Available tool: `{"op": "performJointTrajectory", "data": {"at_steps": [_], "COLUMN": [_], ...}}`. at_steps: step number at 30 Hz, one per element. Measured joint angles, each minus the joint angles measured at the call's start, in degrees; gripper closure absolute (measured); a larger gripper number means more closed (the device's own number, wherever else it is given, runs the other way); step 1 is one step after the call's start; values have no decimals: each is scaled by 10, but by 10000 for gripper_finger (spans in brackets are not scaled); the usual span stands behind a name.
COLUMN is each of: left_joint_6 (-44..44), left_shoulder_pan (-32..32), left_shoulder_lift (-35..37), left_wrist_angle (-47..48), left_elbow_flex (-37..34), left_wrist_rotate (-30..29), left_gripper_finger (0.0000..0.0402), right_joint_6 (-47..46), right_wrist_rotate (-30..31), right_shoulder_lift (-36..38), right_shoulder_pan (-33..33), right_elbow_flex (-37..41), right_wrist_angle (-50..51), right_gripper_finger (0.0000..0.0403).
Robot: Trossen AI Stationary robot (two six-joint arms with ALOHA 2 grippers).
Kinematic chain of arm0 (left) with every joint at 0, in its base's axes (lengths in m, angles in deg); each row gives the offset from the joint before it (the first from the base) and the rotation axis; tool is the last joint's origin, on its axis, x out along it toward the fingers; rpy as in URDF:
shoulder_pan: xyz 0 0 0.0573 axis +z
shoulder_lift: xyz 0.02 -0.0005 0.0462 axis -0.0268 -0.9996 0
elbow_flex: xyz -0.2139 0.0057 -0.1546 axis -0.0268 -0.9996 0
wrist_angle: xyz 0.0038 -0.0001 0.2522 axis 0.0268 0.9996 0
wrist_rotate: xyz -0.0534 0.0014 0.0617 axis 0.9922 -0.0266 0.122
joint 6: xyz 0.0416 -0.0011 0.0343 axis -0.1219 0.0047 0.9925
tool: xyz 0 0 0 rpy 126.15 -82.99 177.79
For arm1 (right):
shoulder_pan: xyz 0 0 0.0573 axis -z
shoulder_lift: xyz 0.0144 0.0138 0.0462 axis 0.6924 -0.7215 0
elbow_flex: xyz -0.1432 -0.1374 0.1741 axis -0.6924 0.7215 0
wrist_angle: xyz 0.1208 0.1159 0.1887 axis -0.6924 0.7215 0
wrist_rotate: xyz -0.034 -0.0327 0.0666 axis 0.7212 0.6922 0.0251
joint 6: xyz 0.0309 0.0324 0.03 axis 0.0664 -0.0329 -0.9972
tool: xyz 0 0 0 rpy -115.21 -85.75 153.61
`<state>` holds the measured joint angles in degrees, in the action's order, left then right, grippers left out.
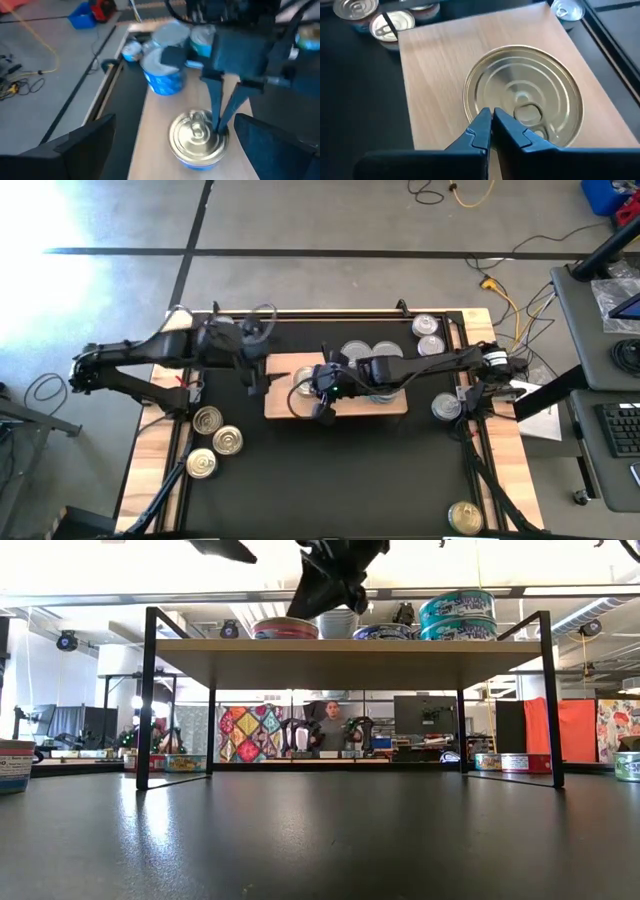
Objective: Stack canned seafood by type on shelf
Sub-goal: Put the blue pink tuna can on the shelf
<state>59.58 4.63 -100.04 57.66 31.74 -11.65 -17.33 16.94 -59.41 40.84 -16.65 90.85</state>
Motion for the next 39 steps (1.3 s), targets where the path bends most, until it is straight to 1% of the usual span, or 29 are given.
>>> {"op": "performJointTrajectory", "data": {"at_steps": [3,7,9,13,18,20,23,25,29,36,39], "left_joint_6": [-14,-34,-44,-58,-69,-73,-73,-73,-73,-73,-73], "left_shoulder_pan": [0,0,0,0,0,0,0,0,0,-1,-1], "left_shoulder_lift": [14,31,38,46,46,46,45,44,41,34,30], "left_wrist_angle": [17,26,26,27,28,27,27,26,25,26,24], "left_elbow_flex": [21,40,41,37,34,33,32,32,32,32,31], "left_wrist_rotate": [-11,-12,-12,-13,-13,-13,-13,-13,-13,-14,-14], "left_gripper_finger": [13,13,13,13,13,13,13,13,13,13,13], "right_joint_6": [0,11,28,46,40,40,41,50,60,79,82], "right_wrist_rotate": [12,12,17,51,51,39,-25,-46,-40,-37,-40], "right_shoulder_lift": [0,9,18,25,29,29,30,26,13,19,22], "right_shoulder_pan": [1,2,5,16,24,22,20,20,28,51,64], "right_elbow_flex": [0,0,0,-6,-12,-18,-14,-10,-5,-6,-6], "right_wrist_angle": [22,35,47,75,77,63,9,-11,-3,85,93], "right_gripper_finger": [390,390,390,390,390,390,390,390,390,390,390]}}
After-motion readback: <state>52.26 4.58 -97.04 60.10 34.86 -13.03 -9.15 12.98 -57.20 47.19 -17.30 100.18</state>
